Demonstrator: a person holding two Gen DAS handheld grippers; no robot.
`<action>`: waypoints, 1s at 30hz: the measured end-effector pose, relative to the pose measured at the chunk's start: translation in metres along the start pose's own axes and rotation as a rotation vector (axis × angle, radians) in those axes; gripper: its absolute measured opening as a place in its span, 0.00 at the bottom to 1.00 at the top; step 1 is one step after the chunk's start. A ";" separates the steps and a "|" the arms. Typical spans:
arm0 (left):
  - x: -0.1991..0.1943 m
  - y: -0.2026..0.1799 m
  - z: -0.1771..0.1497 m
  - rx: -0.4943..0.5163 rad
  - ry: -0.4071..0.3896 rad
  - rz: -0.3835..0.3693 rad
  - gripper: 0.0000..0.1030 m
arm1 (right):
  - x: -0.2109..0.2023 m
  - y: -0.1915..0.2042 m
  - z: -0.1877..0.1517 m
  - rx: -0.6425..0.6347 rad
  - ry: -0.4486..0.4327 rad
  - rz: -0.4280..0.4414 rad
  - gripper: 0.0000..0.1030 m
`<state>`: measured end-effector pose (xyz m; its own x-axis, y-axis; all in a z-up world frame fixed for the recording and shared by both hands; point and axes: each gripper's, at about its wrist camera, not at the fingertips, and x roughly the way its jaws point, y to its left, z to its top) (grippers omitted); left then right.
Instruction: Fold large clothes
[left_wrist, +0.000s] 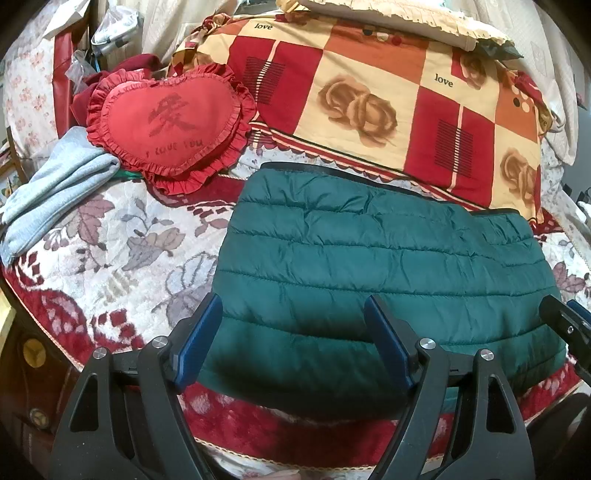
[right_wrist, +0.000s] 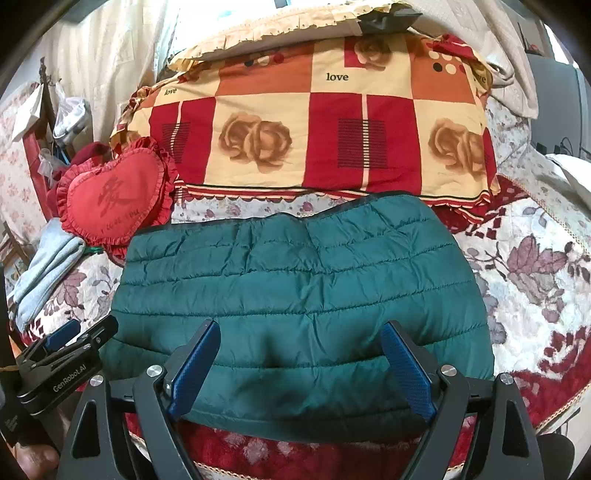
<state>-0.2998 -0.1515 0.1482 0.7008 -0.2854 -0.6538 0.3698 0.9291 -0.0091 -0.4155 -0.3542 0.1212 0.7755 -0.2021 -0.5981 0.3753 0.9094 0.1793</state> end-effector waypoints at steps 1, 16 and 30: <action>0.000 0.000 0.000 0.001 0.000 0.000 0.77 | 0.000 0.000 0.000 0.000 0.001 0.000 0.84; 0.000 0.000 0.000 0.004 -0.001 0.002 0.77 | 0.002 0.002 -0.003 0.010 0.009 0.006 0.84; 0.000 -0.002 -0.002 0.007 0.005 -0.003 0.77 | 0.004 0.004 -0.005 0.013 0.014 0.003 0.84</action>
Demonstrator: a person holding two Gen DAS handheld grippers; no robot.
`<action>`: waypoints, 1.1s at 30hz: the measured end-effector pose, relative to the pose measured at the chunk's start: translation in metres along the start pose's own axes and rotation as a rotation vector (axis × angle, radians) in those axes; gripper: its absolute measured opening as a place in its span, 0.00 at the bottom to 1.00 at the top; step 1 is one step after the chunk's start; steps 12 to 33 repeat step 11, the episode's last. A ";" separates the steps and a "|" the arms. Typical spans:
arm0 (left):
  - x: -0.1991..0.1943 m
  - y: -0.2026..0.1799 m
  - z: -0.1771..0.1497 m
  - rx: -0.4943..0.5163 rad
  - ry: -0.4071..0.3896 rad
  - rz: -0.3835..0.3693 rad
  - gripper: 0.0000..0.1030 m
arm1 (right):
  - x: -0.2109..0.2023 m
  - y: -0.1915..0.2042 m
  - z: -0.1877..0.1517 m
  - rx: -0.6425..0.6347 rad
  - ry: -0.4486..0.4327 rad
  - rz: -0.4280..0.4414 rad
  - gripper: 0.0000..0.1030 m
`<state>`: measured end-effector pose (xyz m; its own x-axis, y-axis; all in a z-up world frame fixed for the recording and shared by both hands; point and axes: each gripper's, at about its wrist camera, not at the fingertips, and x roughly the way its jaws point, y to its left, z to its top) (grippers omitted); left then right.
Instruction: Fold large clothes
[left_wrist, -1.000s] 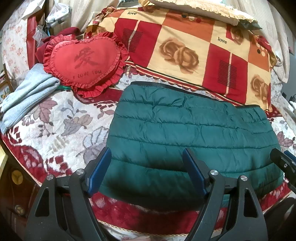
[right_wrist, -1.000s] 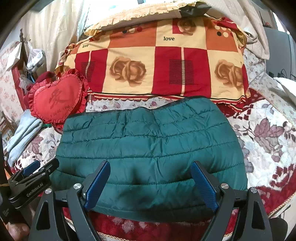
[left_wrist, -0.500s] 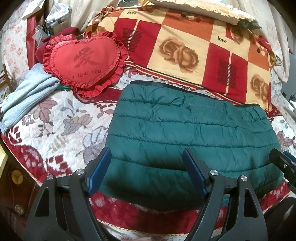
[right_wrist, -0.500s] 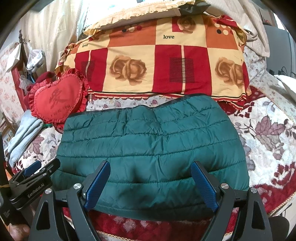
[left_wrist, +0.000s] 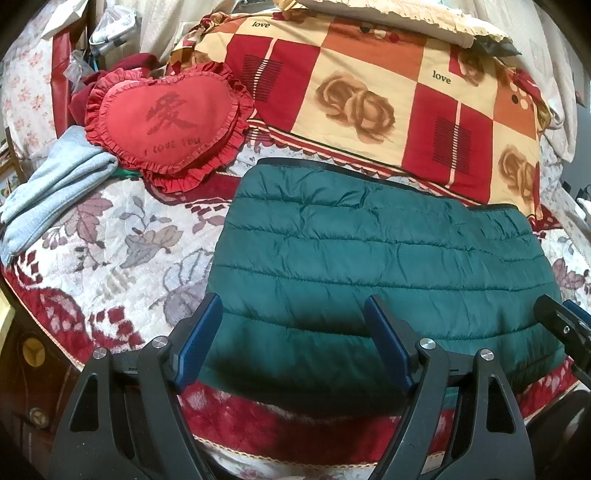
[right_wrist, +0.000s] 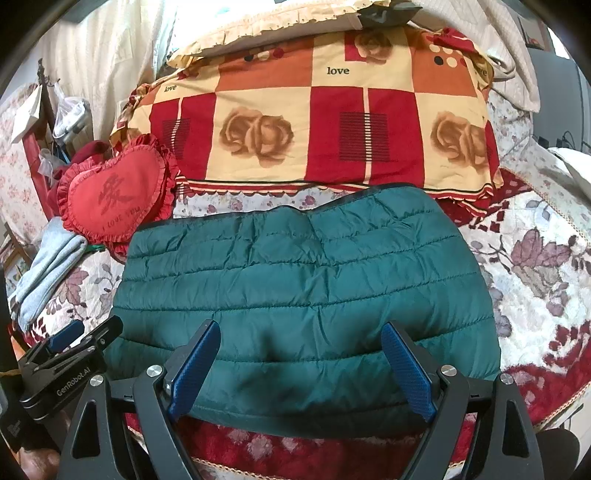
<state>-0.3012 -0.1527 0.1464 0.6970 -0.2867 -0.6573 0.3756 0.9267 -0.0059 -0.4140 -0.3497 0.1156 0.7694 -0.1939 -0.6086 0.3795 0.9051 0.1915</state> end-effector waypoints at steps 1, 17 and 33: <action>0.000 0.000 0.000 0.002 -0.001 0.000 0.77 | 0.000 0.001 -0.001 -0.001 0.001 0.000 0.84; -0.001 -0.001 -0.002 0.013 -0.027 -0.006 0.77 | 0.003 0.002 -0.002 -0.003 0.010 -0.001 0.84; -0.001 -0.001 -0.002 0.013 -0.027 -0.006 0.77 | 0.003 0.002 -0.002 -0.003 0.010 -0.001 0.84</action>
